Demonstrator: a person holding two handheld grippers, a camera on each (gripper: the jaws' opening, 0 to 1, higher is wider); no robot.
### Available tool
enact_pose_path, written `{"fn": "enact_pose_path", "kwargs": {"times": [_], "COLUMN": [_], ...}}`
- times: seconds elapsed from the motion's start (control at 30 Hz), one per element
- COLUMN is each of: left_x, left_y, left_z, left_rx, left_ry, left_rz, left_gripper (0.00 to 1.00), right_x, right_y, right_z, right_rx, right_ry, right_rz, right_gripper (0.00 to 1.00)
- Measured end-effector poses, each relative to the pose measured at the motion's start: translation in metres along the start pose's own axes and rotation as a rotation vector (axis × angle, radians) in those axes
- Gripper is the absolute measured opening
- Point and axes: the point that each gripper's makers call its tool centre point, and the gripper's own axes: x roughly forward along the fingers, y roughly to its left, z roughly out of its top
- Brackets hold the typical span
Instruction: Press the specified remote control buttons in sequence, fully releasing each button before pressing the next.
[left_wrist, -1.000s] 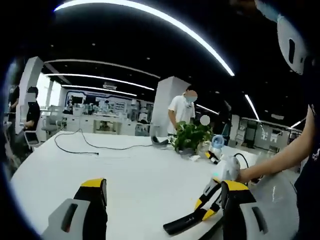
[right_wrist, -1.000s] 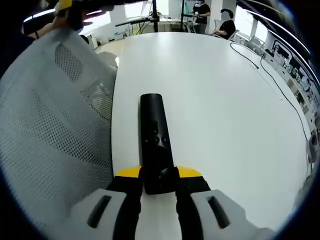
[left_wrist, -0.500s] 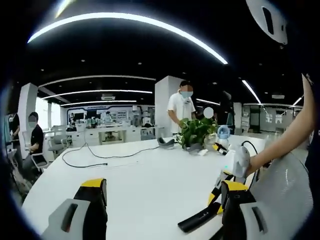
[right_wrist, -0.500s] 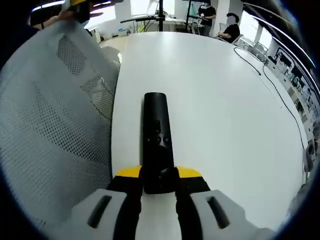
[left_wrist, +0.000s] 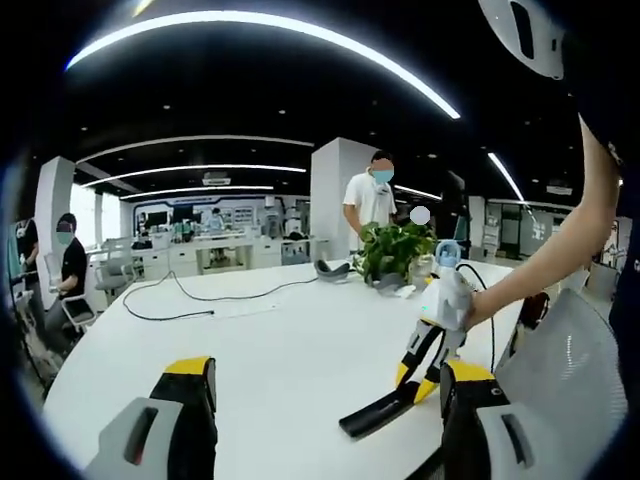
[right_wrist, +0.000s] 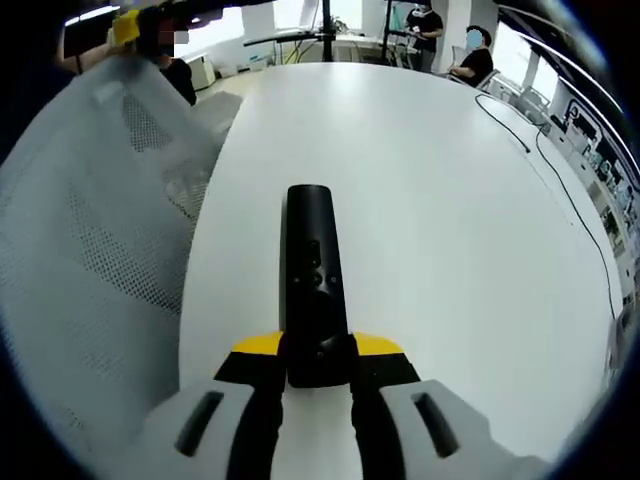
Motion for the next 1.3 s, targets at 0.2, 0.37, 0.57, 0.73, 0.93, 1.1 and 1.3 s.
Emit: {"fn": "enact_pose_path", "kwargs": {"times": [0.2, 0.37, 0.57, 0.73, 0.93, 1.1, 1.3], "left_x": [0.001, 0.000, -0.001, -0.001, -0.001, 0.000, 0.000], "left_y": [-0.002, -0.002, 0.000, 0.000, 0.001, 0.003, 0.003], "left_z": [-0.002, -0.004, -0.003, -0.004, -0.004, -0.006, -0.007], "left_rx": [-0.010, -0.008, -0.008, -0.009, -0.004, -0.009, -0.008], "left_ry": [0.020, 0.030, 0.028, 0.033, 0.032, 0.040, 0.045], "left_rz": [-0.013, -0.012, -0.002, -0.004, -0.004, 0.000, 0.007], "left_gripper": [0.95, 0.95, 0.95, 0.94, 0.94, 0.94, 0.94], "right_x": [-0.002, -0.007, -0.011, -0.014, -0.017, -0.018, -0.019], "right_y": [-0.032, -0.058, -0.085, -0.101, -0.120, -0.129, -0.141], "right_z": [-0.001, -0.007, -0.013, -0.015, -0.017, -0.017, -0.017], "right_rx": [-0.015, -0.026, -0.024, -0.022, -0.001, -0.007, -0.003], "right_ry": [0.017, 0.029, 0.048, 0.062, 0.070, 0.083, 0.089], "right_rz": [-0.007, -0.015, -0.015, -0.016, -0.025, -0.018, -0.019], "right_gripper": [0.23, 0.23, 0.23, 0.23, 0.24, 0.24, 0.24]}}
